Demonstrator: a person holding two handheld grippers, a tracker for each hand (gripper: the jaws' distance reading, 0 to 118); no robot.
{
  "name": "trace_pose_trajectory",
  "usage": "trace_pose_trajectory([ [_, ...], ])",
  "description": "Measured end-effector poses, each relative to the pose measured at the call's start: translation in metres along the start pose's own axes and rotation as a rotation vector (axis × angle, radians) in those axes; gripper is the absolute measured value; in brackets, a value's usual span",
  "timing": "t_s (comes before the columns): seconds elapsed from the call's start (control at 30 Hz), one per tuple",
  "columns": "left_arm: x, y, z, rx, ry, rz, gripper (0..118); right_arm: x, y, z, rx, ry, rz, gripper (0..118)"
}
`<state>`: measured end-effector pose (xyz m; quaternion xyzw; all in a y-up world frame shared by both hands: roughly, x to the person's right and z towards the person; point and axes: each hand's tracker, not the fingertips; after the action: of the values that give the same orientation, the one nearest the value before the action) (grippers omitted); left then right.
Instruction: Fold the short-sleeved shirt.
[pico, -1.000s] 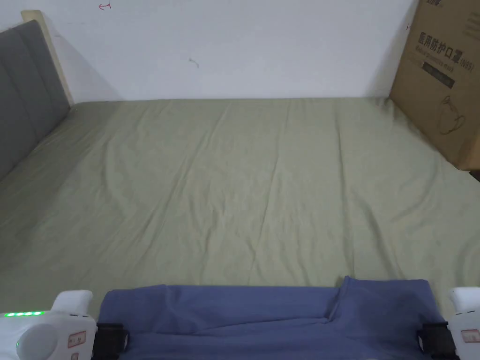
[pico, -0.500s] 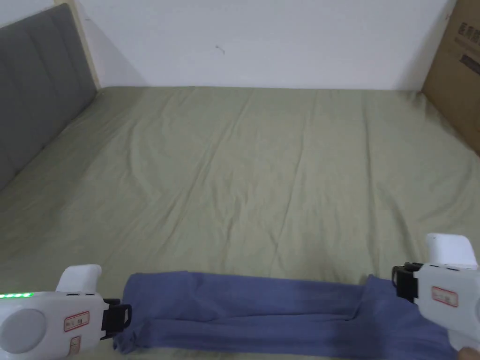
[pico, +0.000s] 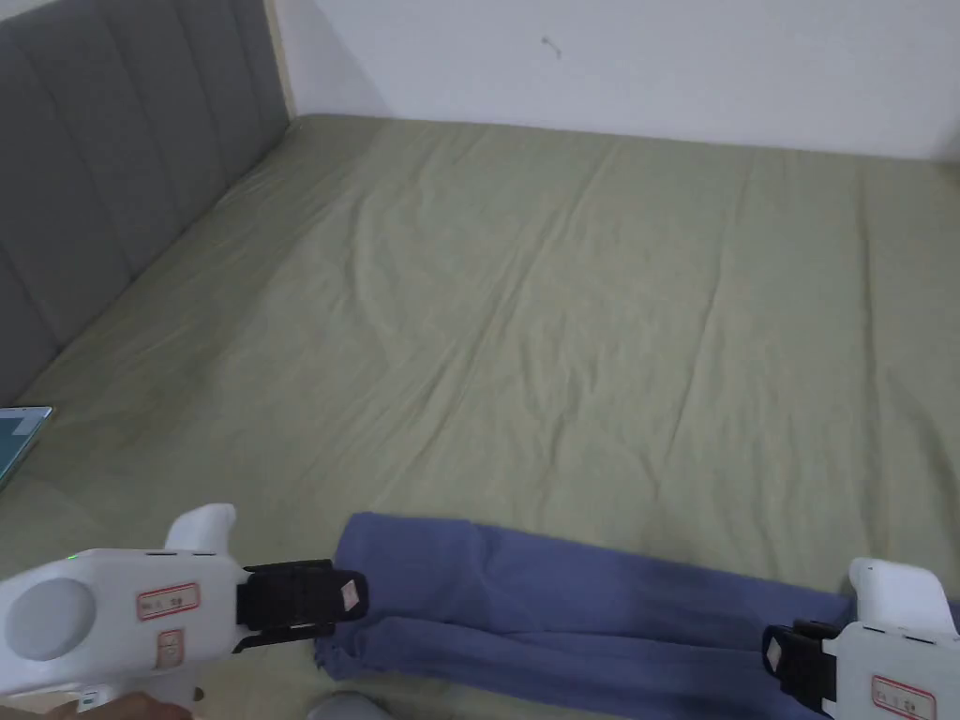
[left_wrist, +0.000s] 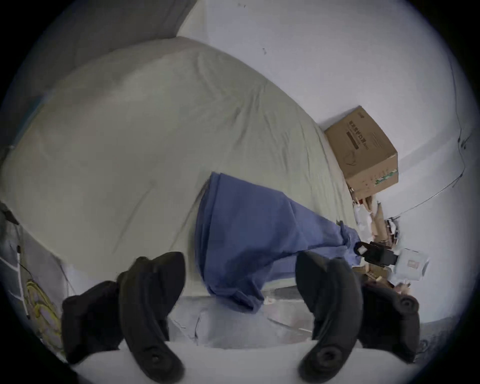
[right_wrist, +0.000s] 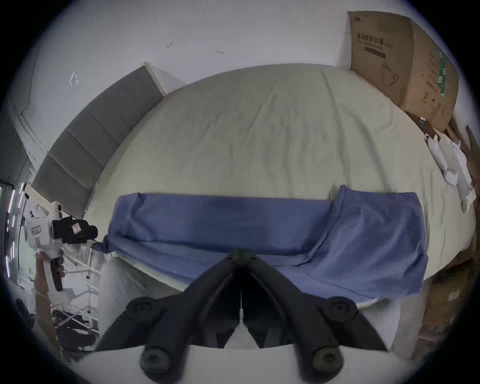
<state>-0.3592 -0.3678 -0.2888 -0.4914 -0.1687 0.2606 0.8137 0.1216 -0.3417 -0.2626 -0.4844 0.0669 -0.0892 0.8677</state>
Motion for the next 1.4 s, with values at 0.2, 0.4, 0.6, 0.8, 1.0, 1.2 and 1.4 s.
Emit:
trace_pose_trajectory([
  [0.2, -0.034, 0.016, -0.044, -0.044, -0.102, 0.164, 109, -0.014, 0.003, 0.001, -0.004, -0.043, 0.069, 0],
  [0.4, -0.056, 0.023, -0.049, 0.024, -0.338, 0.410, 35, -0.013, 0.010, -0.008, -0.016, -0.028, 0.038, 0],
  [0.6, -0.045, 0.028, -0.063, -0.066, -0.259, 0.323, 5, -0.009, 0.008, -0.004, -0.032, -0.031, 0.031, 0],
  [0.8, -0.029, 0.035, -0.035, -0.054, -0.205, 0.255, 5, 0.005, 0.006, -0.009, -0.042, -0.042, -0.018, 0],
  [1.0, 0.023, 0.047, -0.005, -0.003, -0.215, 0.193, 5, 0.015, 0.001, 0.000, -0.030, -0.030, -0.035, 0],
  [1.2, 0.120, 0.061, 0.001, 0.026, -0.230, 0.006, 5, 0.038, -0.005, 0.021, 0.026, -0.020, -0.114, 0],
  [1.4, 0.225, 0.042, -0.058, -0.090, -0.291, -0.188, 5, 0.063, -0.010, 0.041, 0.082, 0.006, -0.230, 0],
])
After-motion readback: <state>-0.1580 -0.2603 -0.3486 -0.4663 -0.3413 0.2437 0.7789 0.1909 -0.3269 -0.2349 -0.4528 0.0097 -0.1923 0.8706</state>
